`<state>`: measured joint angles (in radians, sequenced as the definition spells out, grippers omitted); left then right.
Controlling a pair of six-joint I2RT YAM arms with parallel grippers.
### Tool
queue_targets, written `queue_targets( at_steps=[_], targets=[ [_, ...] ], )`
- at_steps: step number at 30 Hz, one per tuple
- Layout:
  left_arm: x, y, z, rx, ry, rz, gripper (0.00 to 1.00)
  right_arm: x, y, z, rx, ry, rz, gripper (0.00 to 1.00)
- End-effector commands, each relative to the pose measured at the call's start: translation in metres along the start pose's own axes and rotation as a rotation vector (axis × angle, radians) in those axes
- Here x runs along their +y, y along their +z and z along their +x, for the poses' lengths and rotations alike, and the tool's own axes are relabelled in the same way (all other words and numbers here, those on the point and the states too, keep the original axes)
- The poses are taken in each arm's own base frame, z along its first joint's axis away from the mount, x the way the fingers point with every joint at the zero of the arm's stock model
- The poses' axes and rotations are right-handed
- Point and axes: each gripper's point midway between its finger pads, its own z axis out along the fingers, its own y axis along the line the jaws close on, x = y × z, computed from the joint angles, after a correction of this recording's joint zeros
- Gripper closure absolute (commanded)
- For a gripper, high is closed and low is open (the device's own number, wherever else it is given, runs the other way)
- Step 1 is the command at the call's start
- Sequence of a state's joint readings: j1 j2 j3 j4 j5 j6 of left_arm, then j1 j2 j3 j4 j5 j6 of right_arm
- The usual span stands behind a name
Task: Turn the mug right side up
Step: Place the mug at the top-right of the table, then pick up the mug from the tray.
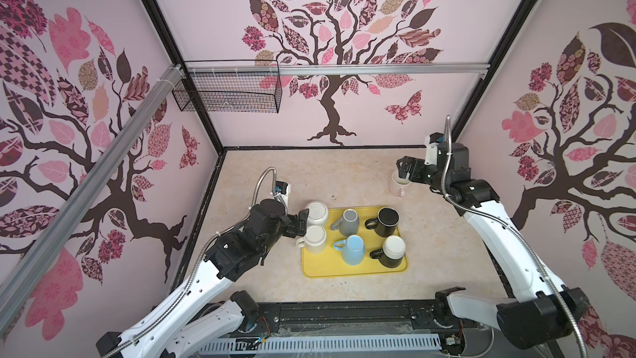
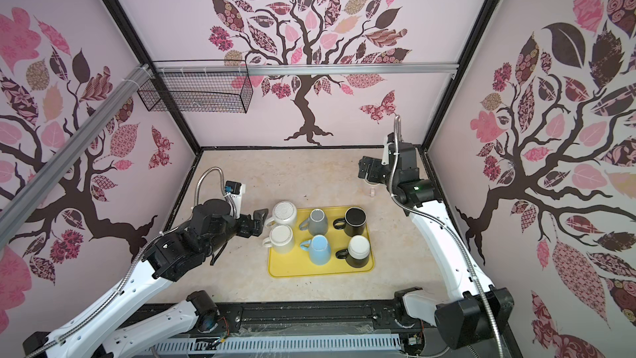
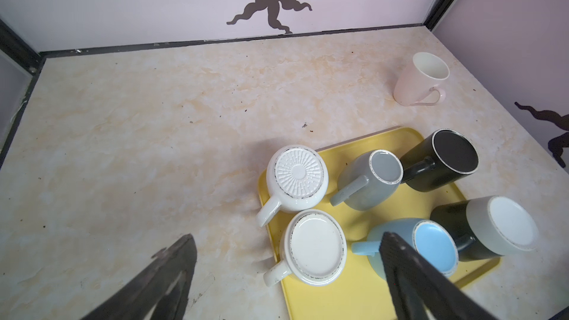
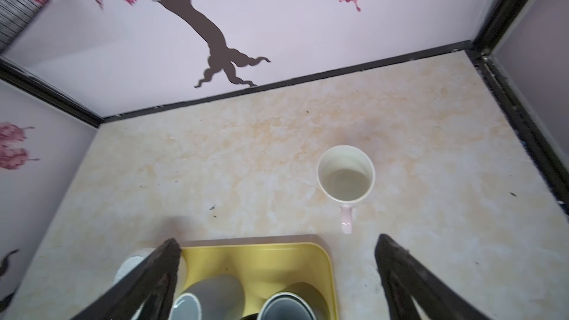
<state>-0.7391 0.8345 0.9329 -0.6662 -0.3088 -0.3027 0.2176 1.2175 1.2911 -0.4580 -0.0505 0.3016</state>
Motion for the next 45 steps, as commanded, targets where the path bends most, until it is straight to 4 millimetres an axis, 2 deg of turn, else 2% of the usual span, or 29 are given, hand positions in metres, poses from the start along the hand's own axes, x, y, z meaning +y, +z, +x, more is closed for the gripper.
queue_targets(
  at_steps=[1, 5, 11, 15, 18, 21, 23, 26, 31, 34, 37, 39, 42, 45],
  targets=[
    [-0.008, -0.001, 0.001, 0.026, 0.032, 0.050, 0.02, 0.043, -0.009, -0.010, -0.031, -0.031, -0.137, 0.00],
    [-0.015, 0.002, 0.009, 0.128, 0.070, 0.071, 0.06, 0.062, -0.026, 0.006, -0.008, -0.098, -0.174, 0.00],
    [-0.013, -0.008, 0.010, 0.145, 0.119, 0.084, 0.21, 0.077, -0.035, 0.042, 0.062, -0.119, -0.222, 0.00],
    [-0.018, -0.010, 0.014, 0.205, 0.162, 0.111, 0.33, 0.092, -0.031, 0.075, 0.111, -0.220, -0.205, 0.00],
    [-0.022, -0.006, 0.022, 0.251, 0.183, 0.125, 0.38, 0.099, -0.024, 0.095, 0.142, -0.261, -0.202, 0.01],
    [-0.038, -0.007, 0.030, 0.246, 0.254, 0.240, 0.44, 0.102, -0.016, 0.108, 0.157, -0.279, -0.213, 0.01],
    [-0.051, -0.013, 0.028, 0.168, 0.332, 0.339, 0.47, 0.099, -0.012, 0.113, 0.155, -0.291, -0.206, 0.01],
    [-0.047, -0.020, 0.021, 0.062, 0.380, 0.330, 0.47, 0.096, -0.009, 0.117, 0.147, -0.313, -0.201, 0.02],
    [-0.043, -0.021, 0.023, 0.065, 0.465, 0.316, 0.41, 0.094, -0.003, 0.122, 0.120, -0.337, -0.198, 0.02],
    [-0.049, -0.017, 0.041, 0.134, 0.571, 0.387, 0.43, 0.093, 0.003, 0.128, 0.118, -0.346, -0.199, 0.02],
    [-0.048, -0.008, 0.060, 0.286, 0.586, 0.471, 0.48, 0.092, 0.007, 0.133, 0.124, -0.348, -0.203, 0.02],
    [-0.040, 0.002, 0.067, 0.354, 0.589, 0.471, 0.49, 0.093, 0.008, 0.135, 0.127, -0.349, -0.208, 0.03],
    [-0.029, 0.014, 0.073, 0.367, 0.590, 0.445, 0.45, 0.091, 0.006, 0.134, 0.117, -0.348, -0.204, 0.03],
    [-0.032, 0.019, 0.077, 0.361, 0.565, 0.487, 0.43, 0.089, 0.007, 0.136, 0.110, -0.342, -0.196, 0.03]
  ],
)
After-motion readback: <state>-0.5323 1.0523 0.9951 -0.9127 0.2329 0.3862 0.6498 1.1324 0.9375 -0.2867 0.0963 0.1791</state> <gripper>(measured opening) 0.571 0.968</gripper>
